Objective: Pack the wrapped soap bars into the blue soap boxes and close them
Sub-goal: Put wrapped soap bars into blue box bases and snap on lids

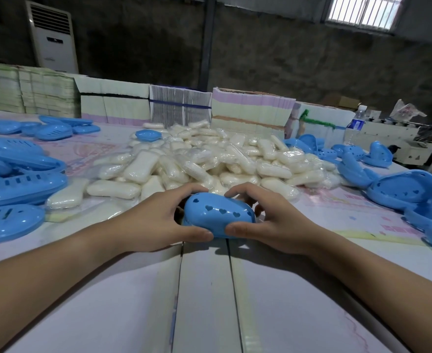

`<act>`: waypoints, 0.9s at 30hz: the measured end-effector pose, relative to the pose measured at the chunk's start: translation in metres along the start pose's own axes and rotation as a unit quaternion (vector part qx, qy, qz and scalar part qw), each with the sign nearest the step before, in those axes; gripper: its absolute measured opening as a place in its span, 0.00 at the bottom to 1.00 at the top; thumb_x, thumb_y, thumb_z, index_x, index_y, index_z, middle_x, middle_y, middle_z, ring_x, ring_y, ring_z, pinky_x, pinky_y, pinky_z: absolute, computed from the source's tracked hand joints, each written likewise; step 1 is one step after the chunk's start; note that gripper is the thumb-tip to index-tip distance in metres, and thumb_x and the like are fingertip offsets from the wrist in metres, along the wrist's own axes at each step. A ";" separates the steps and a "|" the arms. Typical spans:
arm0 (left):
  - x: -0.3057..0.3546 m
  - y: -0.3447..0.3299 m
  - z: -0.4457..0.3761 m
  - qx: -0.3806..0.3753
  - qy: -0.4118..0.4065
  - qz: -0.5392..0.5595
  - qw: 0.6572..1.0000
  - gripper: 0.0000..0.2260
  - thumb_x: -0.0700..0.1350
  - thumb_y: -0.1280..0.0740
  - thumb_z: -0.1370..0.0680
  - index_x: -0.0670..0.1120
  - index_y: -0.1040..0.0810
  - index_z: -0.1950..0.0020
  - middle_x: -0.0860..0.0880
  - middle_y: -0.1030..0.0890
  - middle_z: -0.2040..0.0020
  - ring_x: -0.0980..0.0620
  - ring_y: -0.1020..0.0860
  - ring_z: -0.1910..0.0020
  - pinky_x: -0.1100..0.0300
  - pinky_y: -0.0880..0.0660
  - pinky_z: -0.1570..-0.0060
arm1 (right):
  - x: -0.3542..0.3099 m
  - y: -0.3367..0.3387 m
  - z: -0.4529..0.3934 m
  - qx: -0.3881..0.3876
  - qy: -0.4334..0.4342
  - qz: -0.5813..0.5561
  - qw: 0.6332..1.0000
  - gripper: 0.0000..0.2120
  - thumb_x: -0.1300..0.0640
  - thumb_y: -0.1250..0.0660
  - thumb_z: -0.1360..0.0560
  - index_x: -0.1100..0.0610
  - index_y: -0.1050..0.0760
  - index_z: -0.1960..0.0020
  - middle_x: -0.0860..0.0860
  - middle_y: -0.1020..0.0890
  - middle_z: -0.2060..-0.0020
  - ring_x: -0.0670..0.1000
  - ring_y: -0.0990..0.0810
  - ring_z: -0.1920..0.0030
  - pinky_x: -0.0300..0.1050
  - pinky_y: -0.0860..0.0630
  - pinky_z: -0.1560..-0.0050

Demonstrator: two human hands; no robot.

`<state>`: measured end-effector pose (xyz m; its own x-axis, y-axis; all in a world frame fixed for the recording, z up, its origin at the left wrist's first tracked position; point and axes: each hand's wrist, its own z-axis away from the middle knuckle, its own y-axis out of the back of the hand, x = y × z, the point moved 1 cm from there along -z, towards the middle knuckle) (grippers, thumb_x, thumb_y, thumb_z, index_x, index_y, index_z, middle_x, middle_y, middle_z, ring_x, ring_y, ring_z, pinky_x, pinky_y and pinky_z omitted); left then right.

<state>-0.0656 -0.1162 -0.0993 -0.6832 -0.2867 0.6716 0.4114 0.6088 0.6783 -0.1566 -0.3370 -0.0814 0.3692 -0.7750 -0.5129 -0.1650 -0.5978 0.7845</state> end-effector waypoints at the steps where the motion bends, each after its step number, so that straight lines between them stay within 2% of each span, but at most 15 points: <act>1: -0.001 -0.001 0.000 0.001 -0.002 0.002 1.000 0.26 0.55 0.20 0.32 0.68 0.28 0.40 0.69 0.21 0.46 0.66 0.21 0.47 0.76 0.28 0.53 | 0.000 0.000 0.000 0.000 0.005 0.002 1.000 0.25 0.34 0.32 0.33 0.44 0.28 0.39 0.41 0.20 0.52 0.47 0.22 0.52 0.39 0.25 0.54; 5: 0.000 0.001 -0.003 -0.002 -0.022 -0.014 1.000 0.27 0.59 0.20 0.35 0.66 0.26 0.39 0.66 0.22 0.46 0.65 0.23 0.46 0.75 0.29 0.51 | 0.000 -0.001 -0.001 -0.002 0.027 0.018 0.999 0.25 0.35 0.33 0.31 0.42 0.27 0.37 0.38 0.22 0.48 0.43 0.24 0.48 0.30 0.31 0.53; 8: 0.001 0.006 -0.002 -0.008 -0.041 -0.069 0.997 0.30 0.66 0.25 0.39 0.71 0.30 0.40 0.69 0.26 0.44 0.68 0.28 0.42 0.78 0.32 0.48 | 0.001 -0.002 -0.002 -0.011 0.026 0.031 0.999 0.26 0.34 0.34 0.30 0.41 0.28 0.35 0.38 0.22 0.43 0.41 0.25 0.45 0.29 0.32 0.51; 10: 0.003 0.007 0.001 0.003 -0.063 -0.099 0.993 0.32 0.65 0.25 0.37 0.68 0.29 0.35 0.69 0.25 0.43 0.69 0.28 0.40 0.77 0.32 0.46 | 0.001 -0.002 -0.002 -0.010 0.030 0.034 0.999 0.25 0.36 0.32 0.30 0.42 0.27 0.35 0.39 0.22 0.42 0.39 0.26 0.45 0.27 0.33 0.51; 12: 0.004 0.009 0.002 0.015 -0.102 -0.149 0.983 0.33 0.65 0.27 0.35 0.61 0.26 0.31 0.66 0.23 0.42 0.65 0.26 0.42 0.70 0.29 0.43 | 0.000 -0.002 -0.003 -0.010 0.034 0.034 0.999 0.24 0.38 0.32 0.29 0.41 0.27 0.35 0.39 0.22 0.43 0.38 0.25 0.46 0.27 0.33 0.51; 13: 0.006 0.009 0.003 0.018 -0.115 -0.174 0.978 0.33 0.68 0.29 0.33 0.60 0.26 0.30 0.64 0.21 0.42 0.64 0.25 0.43 0.65 0.27 0.42 | 0.001 -0.003 -0.003 -0.011 0.031 0.031 0.999 0.23 0.38 0.32 0.29 0.41 0.28 0.35 0.39 0.22 0.43 0.39 0.25 0.46 0.28 0.32 0.51; 17: 0.012 0.012 0.004 0.025 -0.108 -0.250 0.962 0.28 0.73 0.42 0.30 0.71 0.39 0.31 0.63 0.18 0.44 0.62 0.23 0.48 0.55 0.23 0.51 | 0.002 -0.003 -0.005 -0.023 0.015 0.018 0.999 0.21 0.37 0.36 0.26 0.41 0.27 0.35 0.38 0.22 0.45 0.40 0.25 0.46 0.32 0.29 0.48; 20: 0.011 0.010 0.004 0.028 -0.093 -0.261 0.961 0.29 0.73 0.45 0.29 0.68 0.36 0.29 0.64 0.19 0.42 0.61 0.24 0.47 0.54 0.23 0.49 | 0.000 -0.001 -0.003 -0.032 0.044 0.028 0.998 0.22 0.39 0.31 0.29 0.41 0.28 0.36 0.37 0.22 0.45 0.39 0.25 0.46 0.29 0.30 0.49; 23: 0.007 0.009 0.005 0.020 -0.071 -0.237 0.969 0.31 0.74 0.44 0.30 0.65 0.31 0.29 0.64 0.21 0.40 0.61 0.24 0.44 0.54 0.25 0.45 | -0.002 0.002 -0.001 0.018 0.113 0.081 0.990 0.23 0.44 0.28 0.30 0.48 0.25 0.37 0.43 0.19 0.47 0.43 0.23 0.49 0.34 0.29 0.49; 25: 0.006 0.008 0.005 0.019 -0.075 -0.219 0.973 0.32 0.72 0.40 0.31 0.62 0.30 0.29 0.64 0.22 0.41 0.61 0.24 0.43 0.54 0.25 0.44 | -0.003 0.005 -0.001 0.057 0.135 0.108 0.983 0.22 0.43 0.31 0.30 0.52 0.23 0.40 0.47 0.17 0.50 0.45 0.23 0.52 0.36 0.29 0.53; 27: 0.007 0.007 0.005 0.046 -0.089 -0.196 0.976 0.29 0.67 0.33 0.31 0.60 0.27 0.32 0.62 0.22 0.43 0.61 0.24 0.45 0.54 0.25 0.45 | -0.002 0.007 -0.001 0.072 0.120 0.123 0.983 0.22 0.42 0.30 0.30 0.53 0.22 0.41 0.47 0.17 0.51 0.45 0.23 0.54 0.36 0.29 0.55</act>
<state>-0.0703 -0.1106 -0.0909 -0.8747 -0.3820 0.2984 0.0481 0.5441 0.8376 -0.1573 -0.3390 -0.0746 0.5041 -0.8393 -0.2037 -0.3970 -0.4346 0.8084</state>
